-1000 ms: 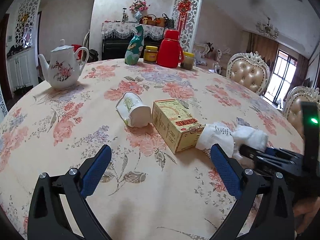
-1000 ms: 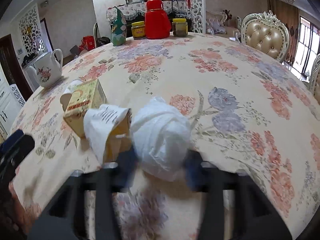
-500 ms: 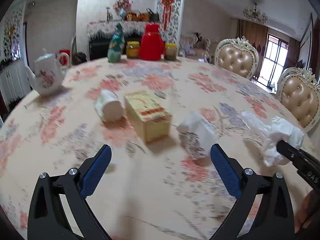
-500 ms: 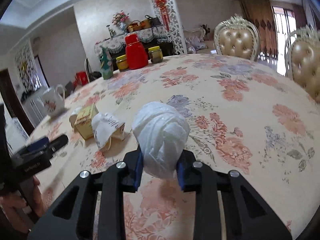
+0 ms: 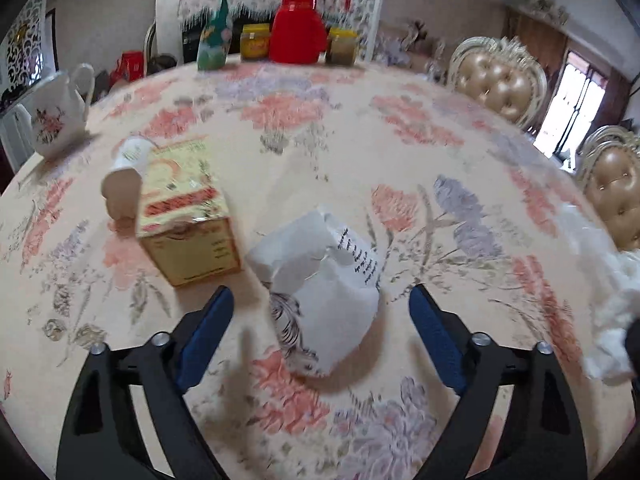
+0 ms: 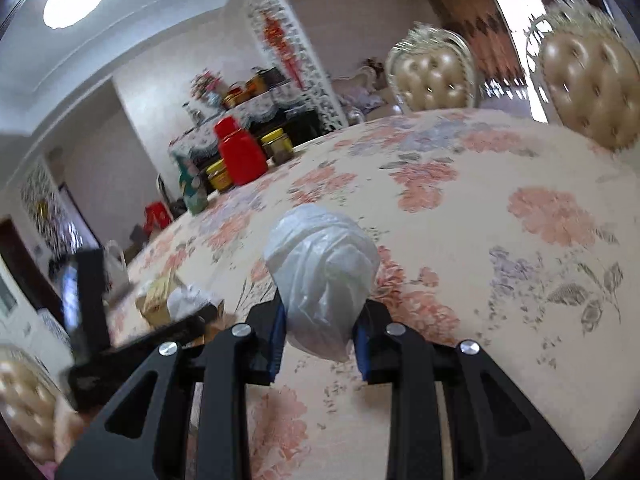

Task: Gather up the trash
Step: 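Grasp the white plastic bag ball with the right tool while the left tool grasps the white printed paper bag, then lift the plastic bag ball and paper bag off the table with both tools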

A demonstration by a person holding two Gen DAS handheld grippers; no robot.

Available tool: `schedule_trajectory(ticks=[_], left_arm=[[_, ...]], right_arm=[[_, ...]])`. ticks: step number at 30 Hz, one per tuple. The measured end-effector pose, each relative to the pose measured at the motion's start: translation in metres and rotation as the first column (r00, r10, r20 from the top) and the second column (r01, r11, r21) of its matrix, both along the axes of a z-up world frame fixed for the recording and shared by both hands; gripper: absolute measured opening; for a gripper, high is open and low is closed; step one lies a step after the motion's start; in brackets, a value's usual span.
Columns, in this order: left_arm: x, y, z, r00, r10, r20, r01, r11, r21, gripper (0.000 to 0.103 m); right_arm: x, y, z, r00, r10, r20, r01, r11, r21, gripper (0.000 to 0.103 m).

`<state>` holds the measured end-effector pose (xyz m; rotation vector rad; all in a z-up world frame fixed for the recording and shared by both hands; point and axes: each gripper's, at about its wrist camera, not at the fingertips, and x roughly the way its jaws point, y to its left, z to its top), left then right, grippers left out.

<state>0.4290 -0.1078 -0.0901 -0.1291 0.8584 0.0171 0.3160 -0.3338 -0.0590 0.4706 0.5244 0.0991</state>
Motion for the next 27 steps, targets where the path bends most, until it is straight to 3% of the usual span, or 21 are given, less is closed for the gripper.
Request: schedule_trajectory(ticks=[1, 3, 6, 10, 16, 22, 27], left_arm=[[0.005, -0.001, -0.003, 1.000, 0.005, -0.021, -0.005, 1.000, -0.004, 0.077], [0.009, -0.002, -0.006, 0.999, -0.012, -0.044, 0.012, 1.000, -0.003, 0.053], [-0.009, -0.003, 0.000, 1.000, -0.030, -0.008, 0.030, 1.000, 0.010, 0.053], [-0.060, 0.003, 0.017, 0.994, -0.048, 0.097, 0.045, 0.998, 0.036, 0.053], [-0.125, 0.039, 0.038, 0.976, 0.014, 0.219, -0.024, 0.999, 0.045, 0.053], [-0.167, 0.065, 0.046, 0.968, 0.031, 0.251, -0.051, 0.996, 0.072, 0.053], [-0.199, 0.075, 0.050, 0.955, 0.018, 0.296, -0.051, 0.993, 0.106, 0.053]], right_arm=[[0.000, -0.002, -0.001, 1.000, -0.004, -0.002, 0.004, 1.000, 0.008, 0.028], [0.001, -0.002, -0.001, 1.000, -0.001, -0.002, 0.001, 1.000, 0.006, 0.028], [0.001, 0.004, -0.001, 1.000, 0.029, 0.000, -0.029, 1.000, -0.006, 0.028], [0.003, 0.017, -0.002, 0.997, 0.077, -0.007, -0.077, 0.996, -0.050, 0.028], [0.006, 0.033, -0.005, 0.990, 0.135, -0.028, -0.137, 0.986, -0.094, 0.028], [0.005, 0.050, -0.006, 0.975, 0.213, -0.063, -0.218, 0.973, -0.080, 0.028], [-0.024, 0.086, 0.010, 0.946, 0.311, -0.094, -0.323, 0.931, -0.172, 0.028]])
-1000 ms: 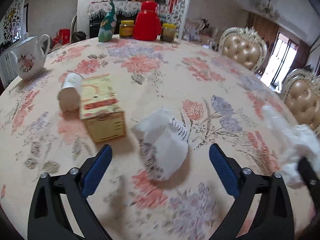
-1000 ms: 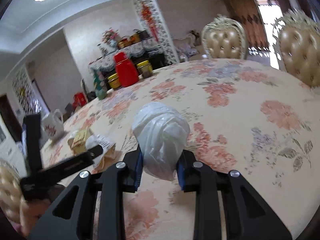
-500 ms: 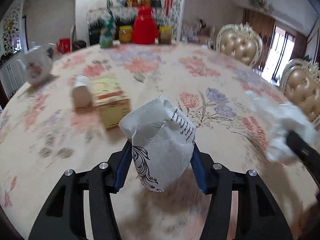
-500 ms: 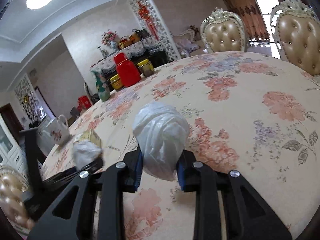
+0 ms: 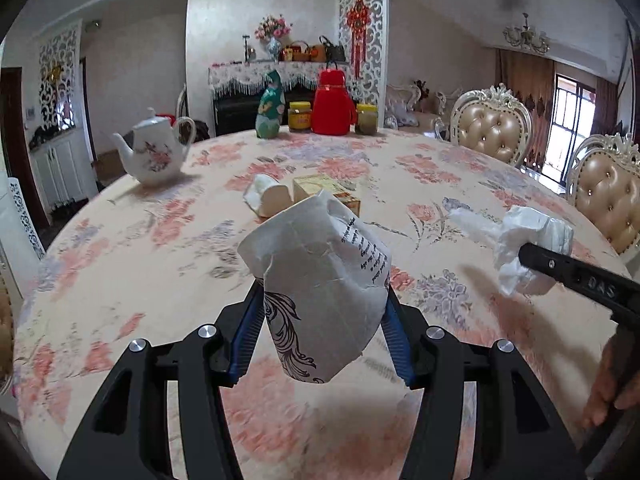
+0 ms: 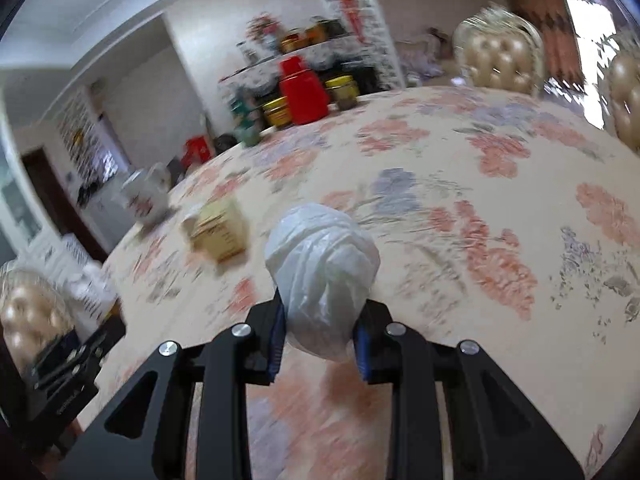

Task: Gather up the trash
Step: 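Lift the plastic bag ball and paper bag off the table with both tools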

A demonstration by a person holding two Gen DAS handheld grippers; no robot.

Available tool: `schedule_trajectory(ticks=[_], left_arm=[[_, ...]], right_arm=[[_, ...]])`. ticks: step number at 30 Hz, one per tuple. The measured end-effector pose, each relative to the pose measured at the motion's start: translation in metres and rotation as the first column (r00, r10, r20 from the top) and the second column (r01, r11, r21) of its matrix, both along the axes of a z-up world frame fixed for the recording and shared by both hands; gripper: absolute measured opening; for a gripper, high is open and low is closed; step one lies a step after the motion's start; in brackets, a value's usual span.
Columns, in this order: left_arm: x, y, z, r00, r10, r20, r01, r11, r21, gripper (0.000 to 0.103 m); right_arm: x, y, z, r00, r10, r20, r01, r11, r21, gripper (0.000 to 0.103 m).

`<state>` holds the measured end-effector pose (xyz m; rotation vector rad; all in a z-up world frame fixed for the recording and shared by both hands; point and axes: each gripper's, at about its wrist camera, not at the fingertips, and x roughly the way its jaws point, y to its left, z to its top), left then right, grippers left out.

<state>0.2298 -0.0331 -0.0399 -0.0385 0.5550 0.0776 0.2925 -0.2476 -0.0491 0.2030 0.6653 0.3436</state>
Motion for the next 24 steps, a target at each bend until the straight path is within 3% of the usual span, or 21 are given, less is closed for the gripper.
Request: schedule_trajectory(ticks=[11, 24], left_arm=[[-0.057, -0.002, 0.003, 0.996, -0.056, 0.074, 0.053, 0.998, 0.038, 0.053], [-0.092, -0.026, 0.005, 0.982, -0.140, 0.128, 0.133, 0.989, 0.060, 0.053]], right_arm=[[-0.101, 0.023, 0.014, 0.993, 0.050, 0.105, -0.039, 0.993, -0.109, 0.028], [-0.140, -0.002, 0.010, 0.989, -0.010, 0.149, 0.023, 0.996, -0.088, 0.028]])
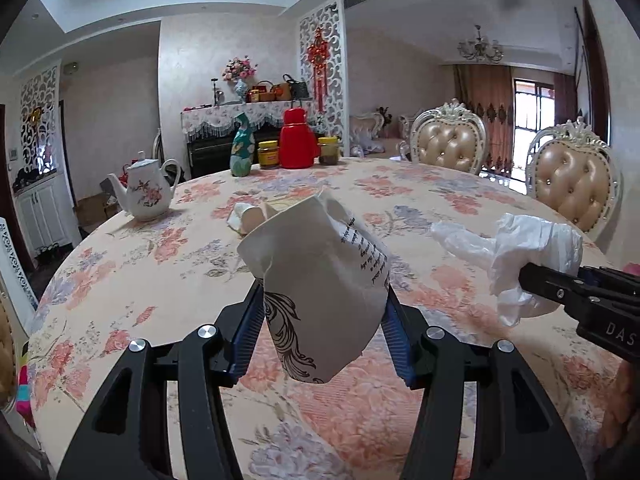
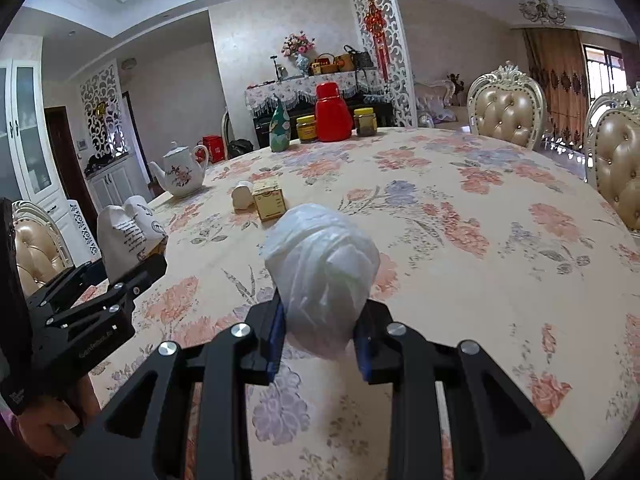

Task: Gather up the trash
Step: 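Lift the plastic bag ball and paper bag off the table with both tools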

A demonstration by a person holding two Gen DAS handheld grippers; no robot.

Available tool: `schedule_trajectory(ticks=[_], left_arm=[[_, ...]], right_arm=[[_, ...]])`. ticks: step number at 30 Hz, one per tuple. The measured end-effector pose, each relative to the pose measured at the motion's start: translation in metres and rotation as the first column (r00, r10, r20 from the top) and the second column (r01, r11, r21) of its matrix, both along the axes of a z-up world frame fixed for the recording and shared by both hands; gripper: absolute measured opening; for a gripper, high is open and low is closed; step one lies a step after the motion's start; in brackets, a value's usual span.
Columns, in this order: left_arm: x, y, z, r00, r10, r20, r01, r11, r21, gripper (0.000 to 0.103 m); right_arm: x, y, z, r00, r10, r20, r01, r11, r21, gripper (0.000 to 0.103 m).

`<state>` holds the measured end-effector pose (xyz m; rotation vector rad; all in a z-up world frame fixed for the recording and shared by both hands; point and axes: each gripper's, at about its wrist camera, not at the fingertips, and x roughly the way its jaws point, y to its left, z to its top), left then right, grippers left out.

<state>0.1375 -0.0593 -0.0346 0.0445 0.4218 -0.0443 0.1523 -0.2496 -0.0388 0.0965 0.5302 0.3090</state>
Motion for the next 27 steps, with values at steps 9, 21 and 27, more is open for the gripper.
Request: schedule_trajectory(ticks=[9, 21, 27], left_arm=[[-0.008, -0.026, -0.002, 0.997, -0.074, -0.008, 0.074, 0.997, -0.008, 0.053], [-0.008, -0.061, -0.005, 0.986, -0.165, -0.037, 0.164, 0.986, -0.023, 0.053], [-0.007, -0.084, -0.007, 0.977, -0.209, -0.051, 0.208, 0.978, -0.017, 0.053]], right_arm=[[-0.009, -0.014, -0.006, 1.000, -0.026, 0.011, 0.026, 1.000, -0.010, 0.028], [-0.020, -0.045, -0.004, 0.997, -0.077, 0.024, 0.077, 0.997, 0.027, 0.028], [-0.024, -0.070, -0.010, 0.992, -0.123, 0.012, 0.122, 0.992, 0.040, 0.028]])
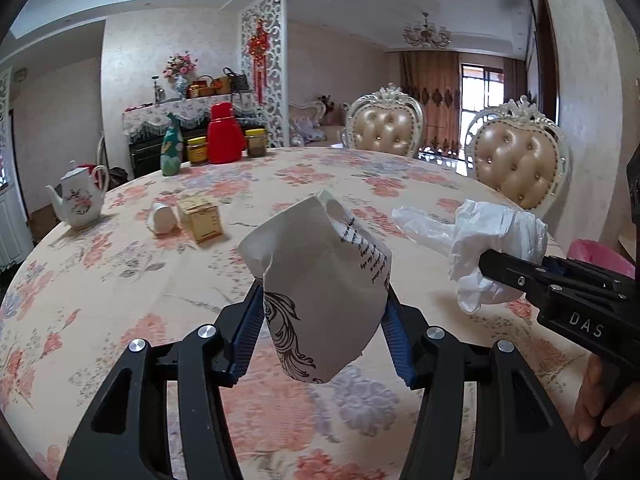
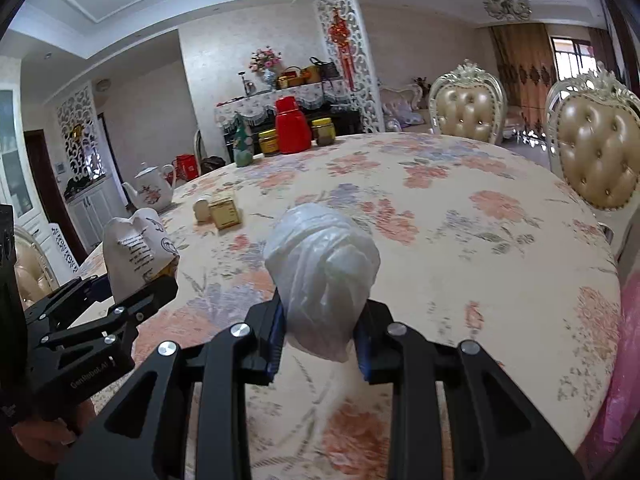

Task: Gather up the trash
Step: 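Lift the plastic bag ball and paper bag off the table with both tools, then carry both items to the pink bin and open both tools to drop them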

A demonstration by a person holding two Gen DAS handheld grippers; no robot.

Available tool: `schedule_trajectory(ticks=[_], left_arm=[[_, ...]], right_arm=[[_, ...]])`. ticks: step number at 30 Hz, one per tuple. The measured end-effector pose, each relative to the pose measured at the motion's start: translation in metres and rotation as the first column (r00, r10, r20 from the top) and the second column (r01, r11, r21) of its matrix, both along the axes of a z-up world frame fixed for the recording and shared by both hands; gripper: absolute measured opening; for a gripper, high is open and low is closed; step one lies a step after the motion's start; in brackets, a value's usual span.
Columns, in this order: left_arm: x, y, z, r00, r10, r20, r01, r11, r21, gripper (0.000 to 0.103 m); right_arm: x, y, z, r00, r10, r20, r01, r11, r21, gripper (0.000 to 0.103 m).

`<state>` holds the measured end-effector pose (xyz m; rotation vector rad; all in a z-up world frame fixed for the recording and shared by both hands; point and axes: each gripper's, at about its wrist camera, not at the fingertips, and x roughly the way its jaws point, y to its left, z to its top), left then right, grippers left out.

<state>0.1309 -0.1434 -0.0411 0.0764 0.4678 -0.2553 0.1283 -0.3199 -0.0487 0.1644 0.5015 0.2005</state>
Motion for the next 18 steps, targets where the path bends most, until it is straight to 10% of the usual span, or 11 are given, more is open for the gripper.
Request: schedule_trajectory(ticks=[18], left_arm=[[0.007, -0.114, 0.000, 0.964, -0.264, -0.024, 0.264, 0.964, 0.014, 0.053]], right_arm=[[-0.050, -0.106, -0.017, 0.972, -0.234, -0.004, 0.234, 0.972, 0.010, 0.028]])
